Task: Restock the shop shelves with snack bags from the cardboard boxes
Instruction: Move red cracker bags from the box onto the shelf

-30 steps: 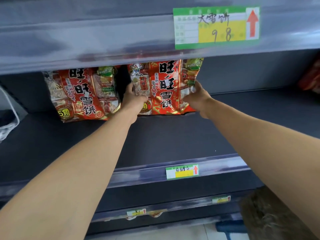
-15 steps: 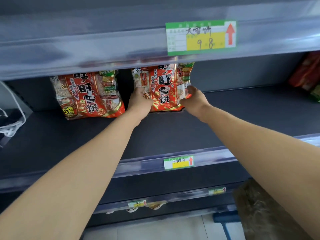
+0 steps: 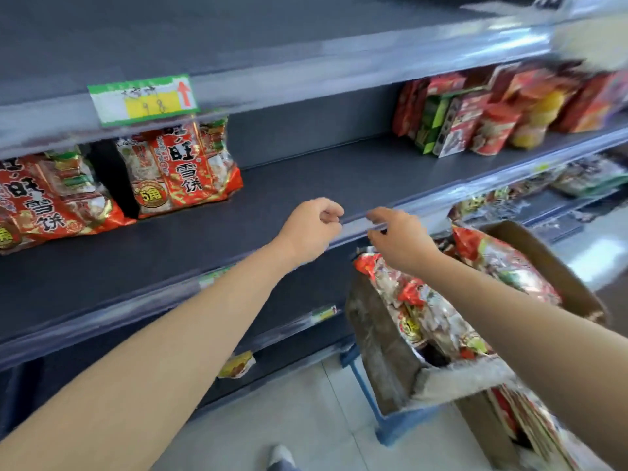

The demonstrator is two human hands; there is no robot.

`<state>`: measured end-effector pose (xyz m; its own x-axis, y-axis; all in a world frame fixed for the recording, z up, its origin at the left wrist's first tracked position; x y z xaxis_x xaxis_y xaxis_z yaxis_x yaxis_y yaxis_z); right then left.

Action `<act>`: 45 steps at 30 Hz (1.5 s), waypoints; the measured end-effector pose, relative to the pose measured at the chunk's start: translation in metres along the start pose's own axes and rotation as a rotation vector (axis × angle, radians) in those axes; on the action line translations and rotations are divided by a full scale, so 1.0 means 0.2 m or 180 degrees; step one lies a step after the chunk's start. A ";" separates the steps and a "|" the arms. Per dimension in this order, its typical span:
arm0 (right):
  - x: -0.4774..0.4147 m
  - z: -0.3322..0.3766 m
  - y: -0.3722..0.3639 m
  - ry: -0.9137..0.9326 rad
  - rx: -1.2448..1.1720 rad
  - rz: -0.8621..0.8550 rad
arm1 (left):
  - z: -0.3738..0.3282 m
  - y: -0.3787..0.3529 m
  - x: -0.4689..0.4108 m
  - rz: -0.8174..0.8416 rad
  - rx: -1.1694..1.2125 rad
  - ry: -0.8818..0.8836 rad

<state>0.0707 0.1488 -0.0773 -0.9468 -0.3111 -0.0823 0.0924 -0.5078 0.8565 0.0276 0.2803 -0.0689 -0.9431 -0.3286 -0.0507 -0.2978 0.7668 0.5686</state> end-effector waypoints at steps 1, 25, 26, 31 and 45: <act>0.04 -0.13 0.09 -0.0134 0.0054 -0.0075 | -0.08 -0.13 0.03 0.0173 0.0013 -0.0014; 0.35 -1.73 0.44 -0.2041 0.0056 0.0529 | -0.32 -1.65 0.17 0.0965 0.0278 0.1680; 0.35 -1.75 0.43 -0.2058 0.0045 0.0556 | -0.32 -1.68 0.15 0.0951 0.0263 0.1736; 0.31 -1.87 0.39 -0.2289 -0.0240 0.0494 | -0.23 -1.79 0.07 0.0734 0.0072 0.1947; 0.26 -2.08 0.23 -0.3070 -0.1311 0.0737 | -0.27 -1.88 -0.01 0.0746 0.0338 0.1855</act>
<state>0.1542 -0.2243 -0.2546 -0.7200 0.2394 0.6514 0.2269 -0.8058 0.5470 0.1496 -0.0373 -0.2388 -0.7586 -0.3686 0.5373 -0.1344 0.8954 0.4245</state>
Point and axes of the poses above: each hand's wrist, its own x-axis away from the middle knuckle, its own y-axis out of the back of the hand, z = x × y, the point moved 10 cm from there along -x, towards the middle knuckle, and after that the axes turned 10 degrees about -z, right-handed, at the moved point
